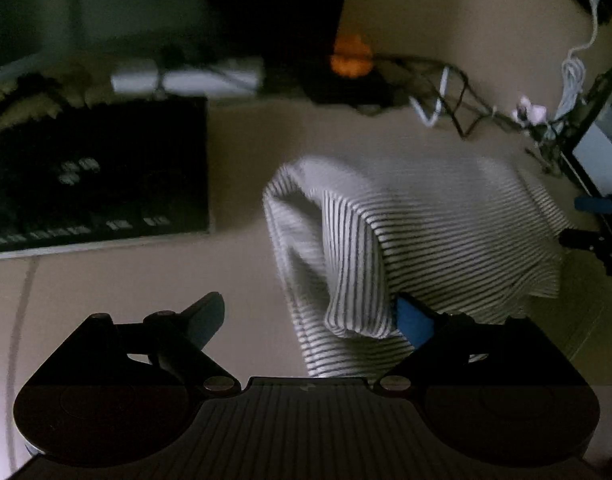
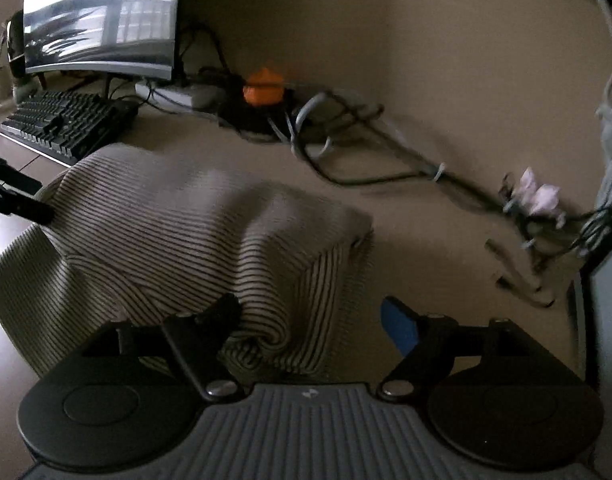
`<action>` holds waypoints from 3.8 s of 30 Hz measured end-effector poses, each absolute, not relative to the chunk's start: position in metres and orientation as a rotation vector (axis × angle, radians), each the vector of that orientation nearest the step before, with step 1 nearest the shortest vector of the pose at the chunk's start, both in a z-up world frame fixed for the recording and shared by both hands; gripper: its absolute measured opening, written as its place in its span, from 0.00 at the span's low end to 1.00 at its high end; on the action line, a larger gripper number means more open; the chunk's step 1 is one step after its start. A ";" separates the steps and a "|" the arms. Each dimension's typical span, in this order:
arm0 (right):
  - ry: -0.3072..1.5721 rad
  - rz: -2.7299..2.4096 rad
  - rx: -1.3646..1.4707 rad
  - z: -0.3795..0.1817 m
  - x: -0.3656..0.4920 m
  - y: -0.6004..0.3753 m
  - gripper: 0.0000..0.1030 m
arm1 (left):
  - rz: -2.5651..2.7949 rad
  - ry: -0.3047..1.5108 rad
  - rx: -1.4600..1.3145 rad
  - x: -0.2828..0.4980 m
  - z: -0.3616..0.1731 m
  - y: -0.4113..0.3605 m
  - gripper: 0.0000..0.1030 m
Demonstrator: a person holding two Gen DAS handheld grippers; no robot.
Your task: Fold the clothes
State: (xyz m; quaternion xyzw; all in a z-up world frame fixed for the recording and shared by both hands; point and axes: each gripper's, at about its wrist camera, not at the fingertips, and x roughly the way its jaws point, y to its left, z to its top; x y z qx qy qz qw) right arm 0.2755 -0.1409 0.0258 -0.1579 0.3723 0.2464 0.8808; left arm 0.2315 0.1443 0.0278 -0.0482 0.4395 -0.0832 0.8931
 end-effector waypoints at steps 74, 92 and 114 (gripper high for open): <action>1.035 0.732 0.227 0.003 0.267 -0.172 0.31 | -0.315 0.951 -0.413 0.209 0.028 0.106 0.30; 0.903 0.601 -0.035 0.041 0.232 -0.204 0.77 | -0.339 0.821 -0.165 0.172 0.084 0.130 0.82; 0.732 0.659 0.037 0.034 0.241 -0.138 1.00 | -0.253 0.871 -0.380 0.194 0.032 0.113 0.95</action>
